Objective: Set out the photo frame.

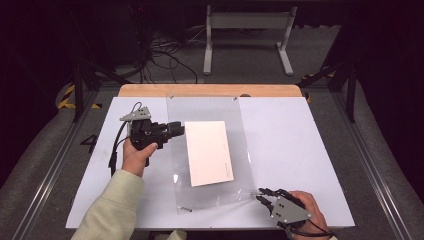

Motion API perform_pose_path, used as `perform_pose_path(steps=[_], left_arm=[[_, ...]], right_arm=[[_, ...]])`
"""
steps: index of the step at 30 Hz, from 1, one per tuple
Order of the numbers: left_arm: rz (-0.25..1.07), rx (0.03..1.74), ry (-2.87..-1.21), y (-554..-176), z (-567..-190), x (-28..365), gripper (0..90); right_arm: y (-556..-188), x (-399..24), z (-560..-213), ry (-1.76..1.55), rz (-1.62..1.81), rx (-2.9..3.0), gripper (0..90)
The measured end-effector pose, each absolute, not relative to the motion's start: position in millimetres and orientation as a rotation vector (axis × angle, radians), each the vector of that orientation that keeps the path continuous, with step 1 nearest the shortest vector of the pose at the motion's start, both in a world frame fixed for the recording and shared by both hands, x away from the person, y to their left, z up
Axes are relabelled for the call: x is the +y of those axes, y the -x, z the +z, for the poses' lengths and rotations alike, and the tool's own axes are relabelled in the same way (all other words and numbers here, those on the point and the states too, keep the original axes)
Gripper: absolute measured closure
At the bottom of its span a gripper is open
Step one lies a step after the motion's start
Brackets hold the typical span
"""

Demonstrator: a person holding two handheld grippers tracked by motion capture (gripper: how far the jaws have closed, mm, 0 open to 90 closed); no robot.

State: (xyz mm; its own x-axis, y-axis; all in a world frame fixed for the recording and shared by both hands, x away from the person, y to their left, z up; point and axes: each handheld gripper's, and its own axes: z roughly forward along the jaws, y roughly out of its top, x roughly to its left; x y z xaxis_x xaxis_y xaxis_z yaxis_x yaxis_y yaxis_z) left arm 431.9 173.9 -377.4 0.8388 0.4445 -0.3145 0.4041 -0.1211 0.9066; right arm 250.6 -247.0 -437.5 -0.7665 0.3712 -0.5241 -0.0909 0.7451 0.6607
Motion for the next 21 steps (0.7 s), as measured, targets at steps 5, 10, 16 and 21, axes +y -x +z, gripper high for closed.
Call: perform_pose_path(steps=[5, 10, 16, 21], left_arm=[[0.054, 0.643, -1.725, -425.3, -376.6, 175.9, 66.0], [0.075, 0.607, -1.727, -417.3, -369.8, 175.0, 66.7], [0.092, 0.547, -1.728, -408.8, -362.0, 175.1, 67.9], [0.074, 0.506, -1.715, -404.0, -357.5, 175.2, 70.0]], right_arm=[[-250.3, -248.3, -428.8, -0.22, 1.027, 2.307, 68.9], [-268.7, -247.9, -405.7, -0.394, 1.28, 2.283, 61.3], [-302.7, -244.6, -394.6, -0.577, 1.378, 2.231, 52.9], [-326.5, -249.8, -393.3, -0.757, 1.461, 2.207, 44.9]])
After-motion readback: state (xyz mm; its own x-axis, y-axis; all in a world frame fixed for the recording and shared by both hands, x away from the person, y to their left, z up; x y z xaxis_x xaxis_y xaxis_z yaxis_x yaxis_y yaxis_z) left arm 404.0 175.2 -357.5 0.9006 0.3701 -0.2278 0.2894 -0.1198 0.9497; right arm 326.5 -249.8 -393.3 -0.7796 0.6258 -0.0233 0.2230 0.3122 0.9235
